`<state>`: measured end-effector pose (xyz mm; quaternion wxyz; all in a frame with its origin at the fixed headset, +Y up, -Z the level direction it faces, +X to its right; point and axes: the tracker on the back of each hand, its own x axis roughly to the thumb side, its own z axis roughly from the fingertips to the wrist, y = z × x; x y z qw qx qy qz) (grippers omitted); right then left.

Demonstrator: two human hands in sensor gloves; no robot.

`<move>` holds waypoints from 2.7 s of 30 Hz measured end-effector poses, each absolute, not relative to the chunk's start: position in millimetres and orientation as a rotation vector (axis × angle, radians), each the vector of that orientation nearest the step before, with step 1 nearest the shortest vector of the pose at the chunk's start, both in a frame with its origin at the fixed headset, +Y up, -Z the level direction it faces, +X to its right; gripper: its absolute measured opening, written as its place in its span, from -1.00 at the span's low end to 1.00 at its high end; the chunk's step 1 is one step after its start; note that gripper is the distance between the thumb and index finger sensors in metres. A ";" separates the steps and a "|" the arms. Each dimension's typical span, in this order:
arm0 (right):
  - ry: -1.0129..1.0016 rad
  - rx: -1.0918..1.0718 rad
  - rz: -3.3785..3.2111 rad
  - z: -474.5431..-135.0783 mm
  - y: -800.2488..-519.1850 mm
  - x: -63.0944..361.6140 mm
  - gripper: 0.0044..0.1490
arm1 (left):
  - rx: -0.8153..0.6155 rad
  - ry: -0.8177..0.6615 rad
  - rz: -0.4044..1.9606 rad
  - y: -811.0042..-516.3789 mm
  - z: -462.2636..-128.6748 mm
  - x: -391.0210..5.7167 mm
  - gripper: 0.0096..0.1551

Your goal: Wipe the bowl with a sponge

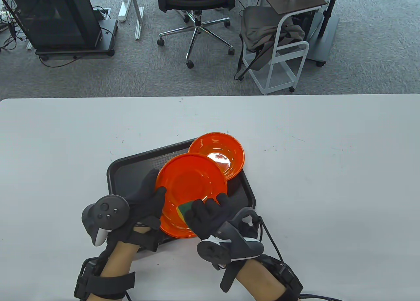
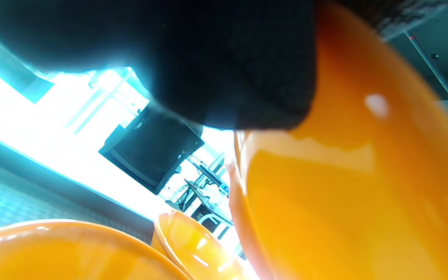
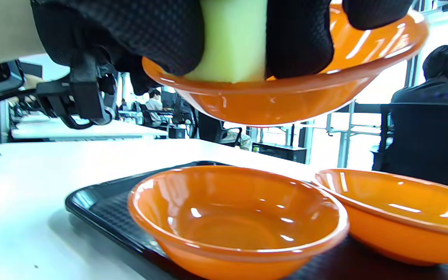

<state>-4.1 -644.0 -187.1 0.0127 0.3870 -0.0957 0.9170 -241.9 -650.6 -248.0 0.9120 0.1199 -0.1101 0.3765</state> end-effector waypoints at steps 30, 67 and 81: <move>-0.507 0.508 2.117 -223.3 -647.7 92.1 -0.37 | 0.186 -0.088 1.120 -665.9 -257.8 -279.7 -0.32; -0.059 0.598 1.354 -259.0 -683.7 81.0 -0.38 | -0.252 -0.416 1.180 -672.5 -255.8 -217.6 -0.30; 0.113 0.641 1.294 -242.6 -696.1 51.1 -0.36 | -0.063 -0.520 1.175 -666.7 -246.4 -198.2 -0.25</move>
